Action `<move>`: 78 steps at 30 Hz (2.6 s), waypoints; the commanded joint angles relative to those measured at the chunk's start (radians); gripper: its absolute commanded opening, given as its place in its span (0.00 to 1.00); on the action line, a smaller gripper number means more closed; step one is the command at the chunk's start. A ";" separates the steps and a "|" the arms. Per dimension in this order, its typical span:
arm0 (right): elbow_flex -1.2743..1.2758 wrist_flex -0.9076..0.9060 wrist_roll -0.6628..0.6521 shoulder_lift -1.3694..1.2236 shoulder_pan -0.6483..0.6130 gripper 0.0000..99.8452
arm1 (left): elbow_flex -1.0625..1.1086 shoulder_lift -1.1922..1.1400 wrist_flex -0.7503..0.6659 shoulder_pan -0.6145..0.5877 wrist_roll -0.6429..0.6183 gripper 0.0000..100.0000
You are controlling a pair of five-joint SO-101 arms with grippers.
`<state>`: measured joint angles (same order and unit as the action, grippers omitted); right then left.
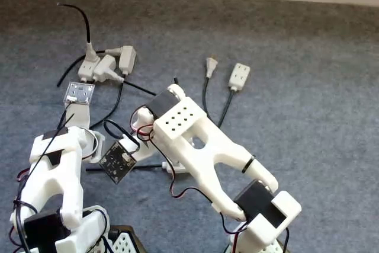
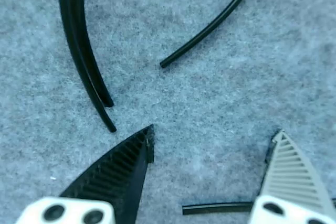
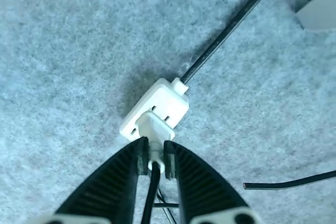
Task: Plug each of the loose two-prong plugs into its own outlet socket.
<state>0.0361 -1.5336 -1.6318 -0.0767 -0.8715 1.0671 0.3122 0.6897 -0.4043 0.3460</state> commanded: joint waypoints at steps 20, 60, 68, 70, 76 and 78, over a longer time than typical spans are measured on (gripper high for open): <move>-0.044 0.042 -0.005 -0.050 0.024 0.01 | 0.005 -0.004 -0.011 0.019 0.014 0.32; -0.110 -0.027 -0.002 -0.059 -0.005 0.01 | 0.005 -0.004 -0.011 0.019 0.014 0.32; -0.114 -0.025 -0.002 -0.059 -0.008 0.01 | 0.005 -0.004 -0.011 0.019 0.014 0.32; -0.111 -0.010 -0.002 -0.059 -0.010 0.01 | 0.005 -0.004 -0.011 0.019 0.014 0.32; -0.108 -0.004 -0.002 -0.061 -0.008 0.01 | 0.005 -0.004 -0.011 0.019 0.014 0.32; -0.107 -0.007 -0.002 -0.061 -0.008 0.01 | 0.005 -0.004 -0.011 0.019 0.014 0.32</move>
<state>-0.0345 -1.5443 -1.6318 -0.1427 -0.8684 1.0671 0.3122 0.6897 -0.4043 0.3460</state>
